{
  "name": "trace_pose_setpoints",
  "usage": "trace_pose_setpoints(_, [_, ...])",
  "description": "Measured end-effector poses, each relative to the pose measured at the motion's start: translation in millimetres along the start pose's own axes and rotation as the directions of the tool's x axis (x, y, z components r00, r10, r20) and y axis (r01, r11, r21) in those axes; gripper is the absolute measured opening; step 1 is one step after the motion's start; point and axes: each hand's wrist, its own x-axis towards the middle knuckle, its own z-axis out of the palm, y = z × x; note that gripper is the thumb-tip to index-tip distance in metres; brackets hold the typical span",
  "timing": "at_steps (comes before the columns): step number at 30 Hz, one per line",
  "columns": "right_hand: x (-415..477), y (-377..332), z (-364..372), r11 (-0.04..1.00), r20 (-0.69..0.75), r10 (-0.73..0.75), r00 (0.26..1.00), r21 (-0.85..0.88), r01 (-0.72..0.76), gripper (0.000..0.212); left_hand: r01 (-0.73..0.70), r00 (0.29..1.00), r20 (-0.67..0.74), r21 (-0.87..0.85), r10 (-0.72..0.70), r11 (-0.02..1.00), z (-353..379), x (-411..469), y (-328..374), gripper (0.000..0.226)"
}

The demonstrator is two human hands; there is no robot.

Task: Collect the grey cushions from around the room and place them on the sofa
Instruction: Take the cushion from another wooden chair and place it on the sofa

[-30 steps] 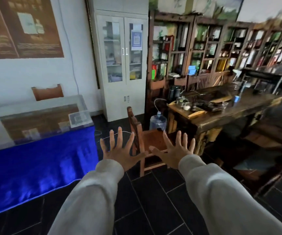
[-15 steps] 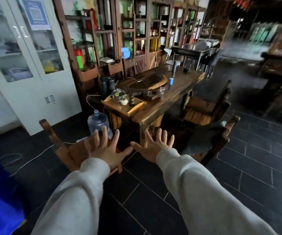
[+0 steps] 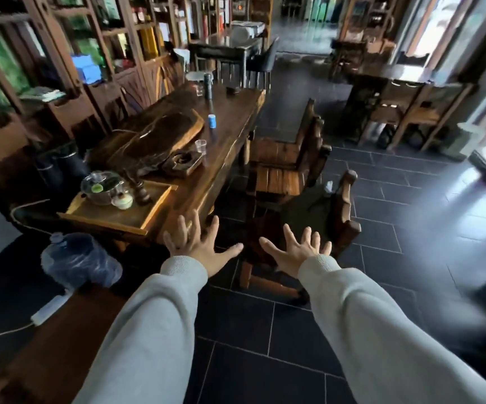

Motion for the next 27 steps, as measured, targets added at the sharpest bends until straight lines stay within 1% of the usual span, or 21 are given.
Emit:
trace_pose_setpoints(5, [65,23,0,0.984,0.053,0.166,0.985,0.059,-0.169,0.104,-0.084,0.992,0.09,-0.01,0.085,0.996,1,90,38,0.111])
trace_pose_setpoints(8, [114,42,1,0.956,0.124,0.23,0.965,0.159,-0.248,0.101,-0.126,0.981,0.151,0.022,0.121,0.992,10,140,66,0.106])
trace_pose_setpoints(12, [187,71,-1,0.915,0.182,0.28,0.943,0.246,-0.319,0.096,-0.161,0.962,0.231,0.044,0.147,0.986,19,209,112,0.097])
trace_pose_setpoints(18, [303,111,-16,0.849,0.288,0.346,0.893,0.308,-0.429,0.091,-0.205,0.933,0.325,0.12,0.157,0.971,36,307,196,0.093])
trace_pose_setpoints(21, [351,124,-26,0.816,0.333,0.36,0.872,0.34,-0.467,0.089,-0.221,0.929,0.325,0.113,0.174,0.969,39,353,241,0.091])
trace_pose_setpoints(23, [378,135,-29,0.794,0.356,0.369,0.859,0.359,-0.49,0.086,-0.266,0.914,0.347,0.123,0.209,0.956,43,378,267,0.088])
trace_pose_setpoints(25, [399,145,-24,0.754,0.381,0.387,0.839,0.393,-0.526,0.085,-0.333,0.895,0.366,0.172,0.253,0.927,49,404,289,0.086])
trace_pose_setpoints(27, [419,154,-14,0.71,0.403,0.412,0.817,0.42,-0.565,0.084,-0.369,0.883,0.381,0.201,0.275,0.907,54,437,309,0.084])
